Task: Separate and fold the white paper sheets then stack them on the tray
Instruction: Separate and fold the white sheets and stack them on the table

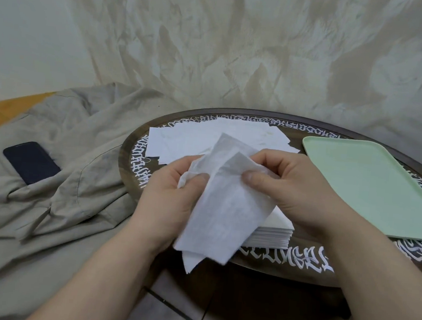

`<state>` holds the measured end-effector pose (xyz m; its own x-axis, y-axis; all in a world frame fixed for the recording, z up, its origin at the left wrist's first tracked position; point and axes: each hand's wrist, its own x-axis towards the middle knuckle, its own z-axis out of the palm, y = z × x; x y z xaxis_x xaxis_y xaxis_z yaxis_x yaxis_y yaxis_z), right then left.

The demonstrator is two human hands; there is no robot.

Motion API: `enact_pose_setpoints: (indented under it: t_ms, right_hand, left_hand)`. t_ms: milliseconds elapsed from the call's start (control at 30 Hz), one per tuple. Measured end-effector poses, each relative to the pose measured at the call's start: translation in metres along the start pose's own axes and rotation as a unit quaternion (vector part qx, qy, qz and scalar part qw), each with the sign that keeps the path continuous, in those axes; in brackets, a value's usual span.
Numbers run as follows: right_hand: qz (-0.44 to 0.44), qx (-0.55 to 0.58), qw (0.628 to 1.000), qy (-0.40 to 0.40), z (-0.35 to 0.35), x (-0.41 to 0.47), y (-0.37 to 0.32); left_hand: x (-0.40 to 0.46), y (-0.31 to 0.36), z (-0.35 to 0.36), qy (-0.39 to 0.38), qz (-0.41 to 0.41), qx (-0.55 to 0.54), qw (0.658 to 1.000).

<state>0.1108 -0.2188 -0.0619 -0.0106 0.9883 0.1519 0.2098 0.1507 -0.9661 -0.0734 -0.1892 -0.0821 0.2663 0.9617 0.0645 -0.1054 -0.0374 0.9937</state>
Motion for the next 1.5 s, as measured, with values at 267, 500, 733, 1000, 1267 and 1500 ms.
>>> enact_pose_setpoints:
  t_ms: [267,500,733,1000,1267,1500]
  right_hand:
    - [0.004,-0.014,1.000,0.026,-0.001,0.002,0.004]
    - [-0.009,0.010,1.000,-0.003,-0.004,-0.001,0.001]
    - [0.006,-0.025,1.000,0.016,-0.008,0.001,0.005]
    - [0.045,0.004,0.998,0.036,-0.001,0.002,0.005]
    - [0.042,-0.032,0.997,0.048,-0.002,-0.001,0.001]
    - [0.045,-0.010,0.998,0.041,-0.002,-0.002,-0.001]
  left_hand:
    - [0.000,-0.004,-0.001,-0.061,0.001,0.013,0.998]
    - [-0.004,-0.001,0.001,-0.055,0.006,0.010,0.998]
    - [0.002,0.004,-0.003,0.077,0.008,-0.057,0.995]
    - [0.000,0.007,-0.003,0.069,0.013,-0.091,0.993]
    - [0.004,0.004,-0.006,0.083,0.016,-0.096,0.992]
    - [0.004,0.003,-0.007,0.065,0.001,-0.093,0.993]
